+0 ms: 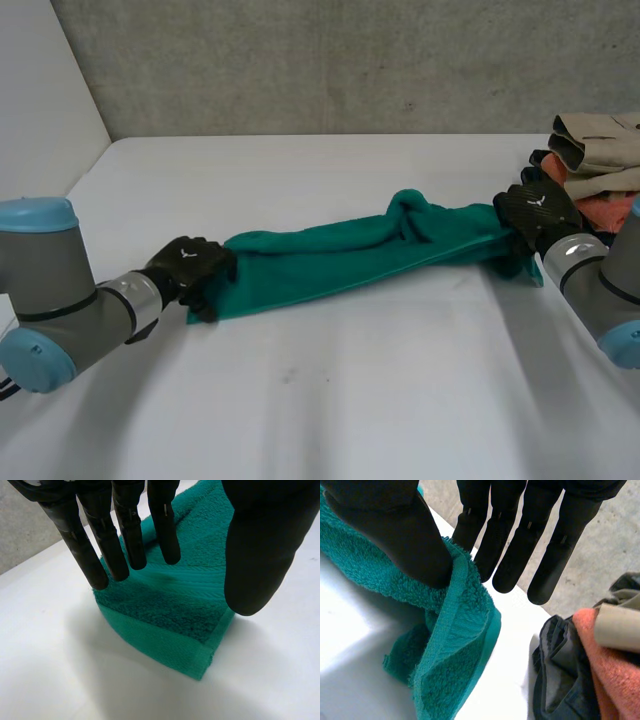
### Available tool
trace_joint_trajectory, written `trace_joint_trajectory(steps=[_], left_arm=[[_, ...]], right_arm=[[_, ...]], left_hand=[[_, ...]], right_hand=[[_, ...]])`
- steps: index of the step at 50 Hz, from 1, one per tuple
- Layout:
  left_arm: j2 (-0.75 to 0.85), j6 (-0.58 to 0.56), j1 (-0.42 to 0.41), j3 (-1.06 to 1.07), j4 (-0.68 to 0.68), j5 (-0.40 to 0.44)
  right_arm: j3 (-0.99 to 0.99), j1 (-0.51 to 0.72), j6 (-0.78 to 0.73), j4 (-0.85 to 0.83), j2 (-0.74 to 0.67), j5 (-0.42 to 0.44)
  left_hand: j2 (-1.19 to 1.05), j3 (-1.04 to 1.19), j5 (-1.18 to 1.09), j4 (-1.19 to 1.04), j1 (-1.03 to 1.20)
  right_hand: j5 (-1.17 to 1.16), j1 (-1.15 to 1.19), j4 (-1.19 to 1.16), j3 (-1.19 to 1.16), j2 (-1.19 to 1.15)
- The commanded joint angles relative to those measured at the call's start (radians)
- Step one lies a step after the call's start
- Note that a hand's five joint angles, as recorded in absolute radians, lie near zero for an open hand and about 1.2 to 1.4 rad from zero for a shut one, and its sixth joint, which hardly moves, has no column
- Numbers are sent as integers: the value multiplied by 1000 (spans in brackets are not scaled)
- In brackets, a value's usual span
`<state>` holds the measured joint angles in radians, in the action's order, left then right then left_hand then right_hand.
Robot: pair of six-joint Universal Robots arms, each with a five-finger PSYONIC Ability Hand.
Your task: Fold the laundry.
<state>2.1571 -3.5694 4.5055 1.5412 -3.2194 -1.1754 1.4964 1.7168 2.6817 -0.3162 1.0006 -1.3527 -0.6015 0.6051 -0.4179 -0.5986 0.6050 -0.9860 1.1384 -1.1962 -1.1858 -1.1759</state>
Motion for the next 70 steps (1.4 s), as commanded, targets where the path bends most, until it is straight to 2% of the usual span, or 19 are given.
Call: trace_joint_trajectory(steps=[1, 7, 29, 41, 62, 66, 67, 70], left_arm=[[12, 3, -20, -7, 3, -6], [15, 1, -54, -6, 1, -6], [138, -12, -48, -122, -5, -10], [201, -14, -43, -225, -40, -52], [262, -38, -49, -369, -46, -52], [270, -64, -51, -377, -63, -53], [270, -77, -55, -377, -68, -56], [268, -91, -62, -371, -68, -73]], right_arm=[[-30, 15, 9, 28, -39, -11], [-30, 18, 6, 28, -42, -9], [-18, 21, -6, 29, -48, -8], [-13, 24, -8, 28, -48, -8], [-5, 24, -10, 28, -50, -5], [-7, 24, -11, 28, -50, -5], [-7, 24, -11, 28, -48, -6], [-7, 24, -14, 29, -40, -6]], left_hand=[[-70, 66, -79, -73, 67], [-67, 64, -76, -70, 64], [-85, 81, -94, -88, 81], [-196, 193, -205, -199, 193], [-311, 307, -320, -314, 307], [-601, 597, -610, -604, 597], [-753, 749, -762, -755, 749], [-795, 791, -804, -798, 791]], right_hand=[[-236, 258, -200, -210, -220], [-236, 258, -200, -210, -220], [-236, 258, -200, -210, -220], [-236, 258, -200, -210, -220], [-236, 258, -200, -210, -220], [-236, 258, -200, -210, -220], [-236, 258, -200, -210, -220], [-236, 258, -200, -210, -220]])
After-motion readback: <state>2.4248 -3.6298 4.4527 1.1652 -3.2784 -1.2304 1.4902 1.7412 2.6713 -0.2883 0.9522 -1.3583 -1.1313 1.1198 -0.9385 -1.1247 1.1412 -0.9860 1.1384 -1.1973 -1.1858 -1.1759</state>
